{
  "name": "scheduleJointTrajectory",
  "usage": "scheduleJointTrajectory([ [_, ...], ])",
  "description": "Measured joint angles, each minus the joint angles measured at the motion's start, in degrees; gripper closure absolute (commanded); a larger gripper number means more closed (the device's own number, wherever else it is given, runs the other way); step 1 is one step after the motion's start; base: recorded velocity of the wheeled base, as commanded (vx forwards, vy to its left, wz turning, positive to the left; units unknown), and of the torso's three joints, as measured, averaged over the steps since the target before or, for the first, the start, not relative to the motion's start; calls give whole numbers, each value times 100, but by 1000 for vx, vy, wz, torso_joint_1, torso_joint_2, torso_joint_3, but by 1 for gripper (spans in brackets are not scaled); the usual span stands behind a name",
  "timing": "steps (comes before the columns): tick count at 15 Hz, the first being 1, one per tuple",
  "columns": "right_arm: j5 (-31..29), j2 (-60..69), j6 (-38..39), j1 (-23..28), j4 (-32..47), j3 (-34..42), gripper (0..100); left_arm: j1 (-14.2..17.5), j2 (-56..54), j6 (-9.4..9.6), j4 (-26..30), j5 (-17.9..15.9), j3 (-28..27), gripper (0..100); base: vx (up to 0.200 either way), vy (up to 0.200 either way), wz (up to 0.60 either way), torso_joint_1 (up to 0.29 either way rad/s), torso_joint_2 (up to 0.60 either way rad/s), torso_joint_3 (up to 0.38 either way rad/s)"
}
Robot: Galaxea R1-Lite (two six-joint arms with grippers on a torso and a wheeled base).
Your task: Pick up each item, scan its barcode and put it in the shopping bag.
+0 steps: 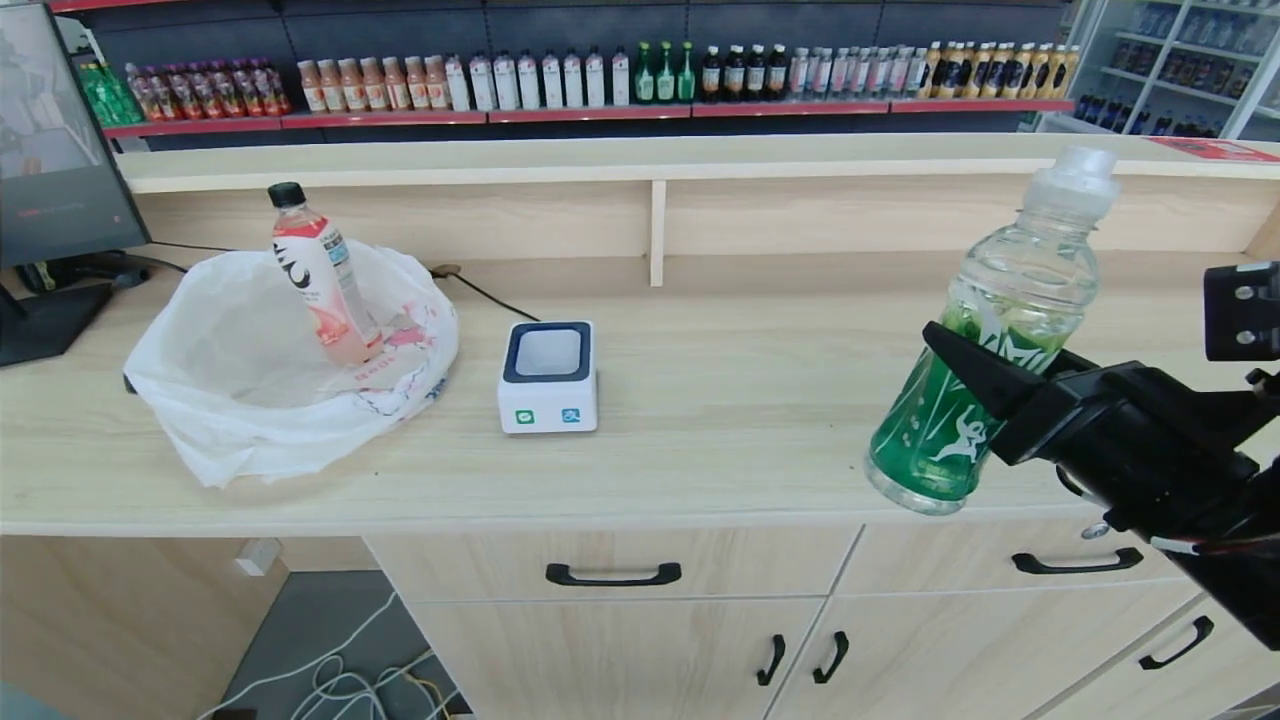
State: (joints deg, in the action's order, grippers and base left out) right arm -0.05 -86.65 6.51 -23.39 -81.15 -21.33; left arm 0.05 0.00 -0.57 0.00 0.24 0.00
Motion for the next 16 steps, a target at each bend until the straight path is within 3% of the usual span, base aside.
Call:
scheduleJointTrajectory([
  [16,2,171,44,83,9,174,100,2,0,-44,0,0,0,0,0,200,0,2,1,2],
])
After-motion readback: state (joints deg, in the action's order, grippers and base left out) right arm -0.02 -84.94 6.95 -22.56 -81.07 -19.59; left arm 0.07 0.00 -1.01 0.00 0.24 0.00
